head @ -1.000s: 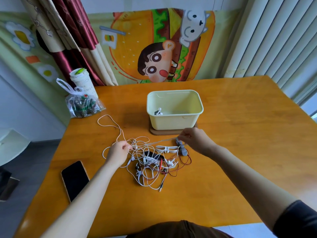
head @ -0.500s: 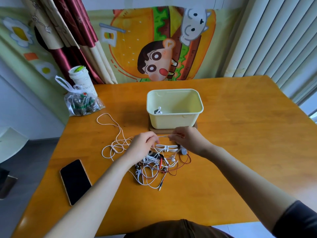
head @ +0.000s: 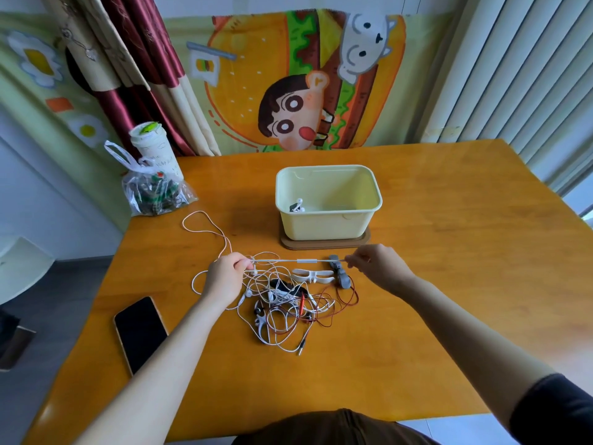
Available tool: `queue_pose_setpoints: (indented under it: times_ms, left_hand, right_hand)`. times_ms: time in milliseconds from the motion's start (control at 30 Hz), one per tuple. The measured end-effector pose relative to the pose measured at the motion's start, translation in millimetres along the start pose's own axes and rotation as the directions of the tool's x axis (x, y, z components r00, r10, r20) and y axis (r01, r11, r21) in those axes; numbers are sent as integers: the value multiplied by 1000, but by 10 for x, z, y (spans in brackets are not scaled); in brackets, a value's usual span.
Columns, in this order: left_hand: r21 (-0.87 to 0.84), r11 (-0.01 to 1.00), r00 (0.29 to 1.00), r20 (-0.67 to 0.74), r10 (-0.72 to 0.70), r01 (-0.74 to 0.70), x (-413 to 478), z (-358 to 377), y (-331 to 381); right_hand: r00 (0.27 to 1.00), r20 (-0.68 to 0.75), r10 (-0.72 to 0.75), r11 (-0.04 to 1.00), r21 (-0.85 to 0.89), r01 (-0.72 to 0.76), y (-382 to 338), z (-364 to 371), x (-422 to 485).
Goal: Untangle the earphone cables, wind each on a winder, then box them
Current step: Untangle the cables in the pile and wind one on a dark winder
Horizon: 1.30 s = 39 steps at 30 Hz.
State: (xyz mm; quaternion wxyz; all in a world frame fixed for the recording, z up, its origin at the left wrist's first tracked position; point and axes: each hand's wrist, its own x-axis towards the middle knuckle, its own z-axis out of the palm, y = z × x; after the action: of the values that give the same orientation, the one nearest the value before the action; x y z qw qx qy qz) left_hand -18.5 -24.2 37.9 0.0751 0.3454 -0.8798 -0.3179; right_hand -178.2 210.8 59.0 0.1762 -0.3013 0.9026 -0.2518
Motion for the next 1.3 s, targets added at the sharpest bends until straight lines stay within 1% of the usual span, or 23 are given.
queue_pose_setpoints:
  times_ms: [67, 133, 167, 233, 300, 333, 367, 400, 433, 467, 500, 533, 600, 633, 700, 767, 867, 933, 1000, 1067, 1133, 1233, 1300]
  left_hand:
    - [62, 998, 998, 57, -36, 32, 14, 45, -117]
    - [155, 985, 977, 182, -108, 80, -1, 88, -242]
    - [221, 971, 950, 270, -154, 94, -12, 126, -300]
    - [387, 918, 858, 437, -269, 90, -83, 220, -338]
    - [517, 855, 786, 515, -343, 33, -175, 309, -304]
    - [534, 846, 782, 527, -334, 1, -219, 331, -244]
    - [509, 860, 810, 520, -270, -40, -247, 357, -167]
    - [426, 902, 850, 500, -168, -72, -271, 372, -63]
    - [281, 955, 884, 464, -54, -90, -295, 390, 55]
    - [102, 990, 897, 439, 44, -99, -332, 405, 201]
    - [-69, 993, 888, 445, 118, -98, -376, 415, 356]
    - [-201, 976, 860, 481, 171, -82, -422, 431, 514]
    - [-360, 933, 798, 555, 234, -24, -504, 489, 736]
    - [-408, 913, 785, 571, 240, 17, -530, 513, 792]
    - [-456, 886, 790, 572, 223, 81, -540, 543, 823]
    - [-445, 891, 807, 557, 197, 90, -531, 560, 774]
    - [-414, 905, 821, 548, 160, 100, -496, 564, 671]
    - [-412, 902, 826, 548, 136, 125, -471, 570, 599]
    - [-407, 899, 850, 521, 83, 162, -439, 570, 541]
    - [-413, 883, 879, 477, -1, 225, -396, 576, 483]
    - [-425, 865, 898, 435, -61, 265, -360, 582, 424]
    - [-425, 856, 911, 395, -118, 295, -312, 581, 350]
    - [-429, 844, 911, 382, -152, 321, -286, 573, 314]
  right_hand:
    - [998, -35, 43, 999, -27, -44, 38, 11, -11]
    - [998, -19, 58, 998, -31, -58, 58, 16, -16]
    - [999, 4, 53, 998, -20, -53, 53, 24, -18]
    - [998, 56, 29, 1000, 9, -30, 9, 59, -33]
    - [996, 88, 5, 1000, 30, -8, -50, 97, -61]
    - [995, 97, -3, 1000, 28, 0, -82, 108, -78]
    - [994, 105, -8, 1000, 19, 6, -105, 116, -94]
    - [993, 120, -9, 1000, 6, 9, -120, 125, -104]
    - [990, 143, -14, 1000, -7, 15, -143, 128, -120]
    - [985, 170, -24, 1000, -14, 27, -173, 130, -135]
    - [981, 191, -38, 999, -10, 40, -205, 137, -152]
    - [978, 203, -53, 999, 4, 53, -239, 145, -164]
    - [975, 202, -94, 995, 34, 89, -303, 147, -188]
    - [975, 196, -107, 994, 43, 101, -322, 141, -188]
    - [980, 163, -116, 992, 65, 106, -328, 112, -179]
    - [985, 149, -87, 990, 128, 68, -294, 74, -153]
    - [976, 215, -38, 972, 233, -13, -187, 48, -72]
    - [985, 172, 0, 953, 297, -52, -63, 88, 18]
    - [992, 93, 85, 928, 356, -113, 66, 174, 134]
    - [988, 31, 154, 950, 269, -156, 190, 297, 242]
    - [981, 19, 193, 970, 146, -194, 305, 432, 321]
    - [978, 125, 168, 986, -35, -165, 398, 596, 386]
    - [965, 213, 153, 986, -97, -135, 419, 701, 427]
